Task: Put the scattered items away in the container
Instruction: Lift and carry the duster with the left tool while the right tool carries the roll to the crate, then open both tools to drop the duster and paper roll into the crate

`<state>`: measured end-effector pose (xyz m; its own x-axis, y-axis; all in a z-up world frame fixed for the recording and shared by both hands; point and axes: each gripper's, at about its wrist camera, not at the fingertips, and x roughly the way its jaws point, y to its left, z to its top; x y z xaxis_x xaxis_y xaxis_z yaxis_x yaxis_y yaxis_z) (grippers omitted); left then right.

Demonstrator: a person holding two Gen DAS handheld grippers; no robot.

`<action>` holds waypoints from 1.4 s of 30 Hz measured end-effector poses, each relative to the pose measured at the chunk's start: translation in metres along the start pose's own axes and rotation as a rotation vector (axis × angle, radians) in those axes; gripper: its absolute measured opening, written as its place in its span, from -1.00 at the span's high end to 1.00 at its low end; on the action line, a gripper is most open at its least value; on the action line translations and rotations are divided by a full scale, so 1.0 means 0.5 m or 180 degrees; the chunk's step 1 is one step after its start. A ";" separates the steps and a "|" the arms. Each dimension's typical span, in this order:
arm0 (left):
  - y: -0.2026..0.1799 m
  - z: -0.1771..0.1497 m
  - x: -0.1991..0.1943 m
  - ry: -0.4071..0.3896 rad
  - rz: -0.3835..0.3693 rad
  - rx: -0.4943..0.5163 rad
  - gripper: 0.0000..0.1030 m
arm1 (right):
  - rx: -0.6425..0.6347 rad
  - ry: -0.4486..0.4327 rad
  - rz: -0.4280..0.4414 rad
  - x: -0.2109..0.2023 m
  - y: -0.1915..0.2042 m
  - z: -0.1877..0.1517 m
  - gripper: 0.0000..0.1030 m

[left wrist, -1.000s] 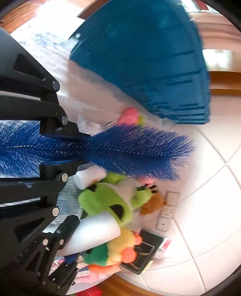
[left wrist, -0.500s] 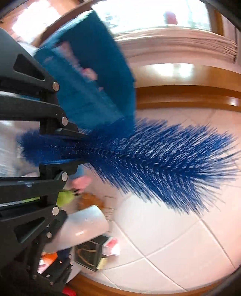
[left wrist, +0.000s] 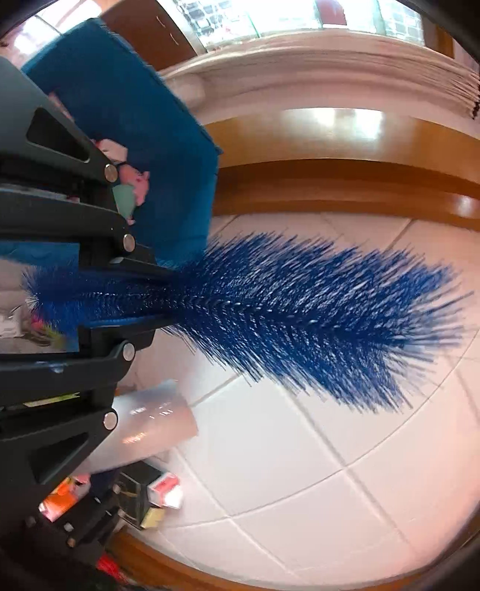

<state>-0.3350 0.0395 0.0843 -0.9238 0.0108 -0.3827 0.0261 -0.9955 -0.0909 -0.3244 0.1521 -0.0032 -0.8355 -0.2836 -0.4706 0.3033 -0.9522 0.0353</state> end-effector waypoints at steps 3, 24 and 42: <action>0.100 0.101 0.010 -0.0007 -0.0004 -0.0055 0.70 | 0.0000 0.0074 -0.0072 0.044 0.073 0.076 0.13; 0.543 0.118 0.234 0.1011 0.0413 -0.0153 0.70 | -0.0255 0.0960 -0.0024 0.418 0.456 0.227 0.13; 0.544 -0.112 0.427 0.1431 0.0538 0.0109 -0.27 | -0.0200 0.1483 -0.0383 0.622 0.401 0.077 0.13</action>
<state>-0.5038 -0.2236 -0.0738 -0.6507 -0.1194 -0.7499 0.1419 -0.9893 0.0343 -0.5409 -0.1312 -0.1086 -0.5767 -0.0773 -0.8133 0.2562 -0.9624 -0.0902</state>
